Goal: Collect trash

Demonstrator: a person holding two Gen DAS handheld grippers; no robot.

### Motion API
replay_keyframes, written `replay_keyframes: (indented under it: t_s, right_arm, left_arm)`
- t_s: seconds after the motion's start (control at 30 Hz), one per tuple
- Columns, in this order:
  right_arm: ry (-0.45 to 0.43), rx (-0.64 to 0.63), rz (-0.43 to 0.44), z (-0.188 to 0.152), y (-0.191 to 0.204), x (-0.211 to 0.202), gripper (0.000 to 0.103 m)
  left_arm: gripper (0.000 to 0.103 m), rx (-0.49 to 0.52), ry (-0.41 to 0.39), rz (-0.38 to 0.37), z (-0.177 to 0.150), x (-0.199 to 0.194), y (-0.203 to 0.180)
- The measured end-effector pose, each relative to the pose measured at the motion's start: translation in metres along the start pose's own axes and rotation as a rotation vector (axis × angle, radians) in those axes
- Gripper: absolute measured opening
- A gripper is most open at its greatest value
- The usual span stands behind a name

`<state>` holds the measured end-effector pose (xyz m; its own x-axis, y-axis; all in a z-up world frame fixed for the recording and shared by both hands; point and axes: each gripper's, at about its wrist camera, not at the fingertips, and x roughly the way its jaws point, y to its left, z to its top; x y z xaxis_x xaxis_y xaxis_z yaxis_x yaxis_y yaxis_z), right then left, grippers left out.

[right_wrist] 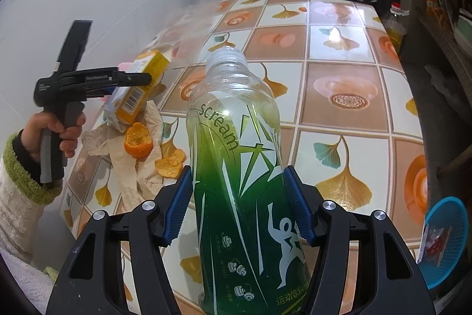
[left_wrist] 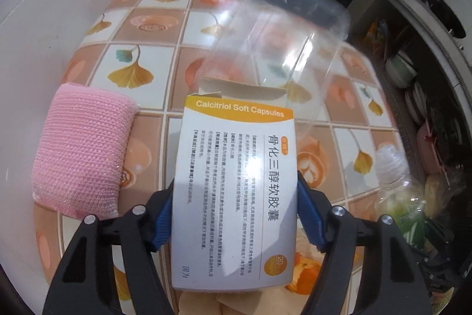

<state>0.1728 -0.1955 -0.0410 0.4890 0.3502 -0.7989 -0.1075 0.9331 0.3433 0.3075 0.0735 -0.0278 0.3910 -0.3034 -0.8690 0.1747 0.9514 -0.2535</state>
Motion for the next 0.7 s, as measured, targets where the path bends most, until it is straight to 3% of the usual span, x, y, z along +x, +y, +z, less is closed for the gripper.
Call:
replay_keyframes:
  t_s: [0.37, 0.5, 0.7]
  right_arm:
    - [0.055, -0.006, -0.038, 0.004, 0.008, 0.005, 0.061]
    - [0.07, -0.039, -0.051, 0.008, 0.012, 0.004, 0.07]
    - [0.11, -0.072, -0.035, 0.015, 0.017, 0.004, 0.074]
  left_arm:
    - [0.069, -0.026, -0.158, -0.138, -0.016, -0.062, -0.004]
    - [0.069, -0.033, -0.18, -0.182, -0.028, -0.076, -0.012]
    - [0.069, -0.055, -0.194, -0.242, -0.043, -0.086, -0.018]
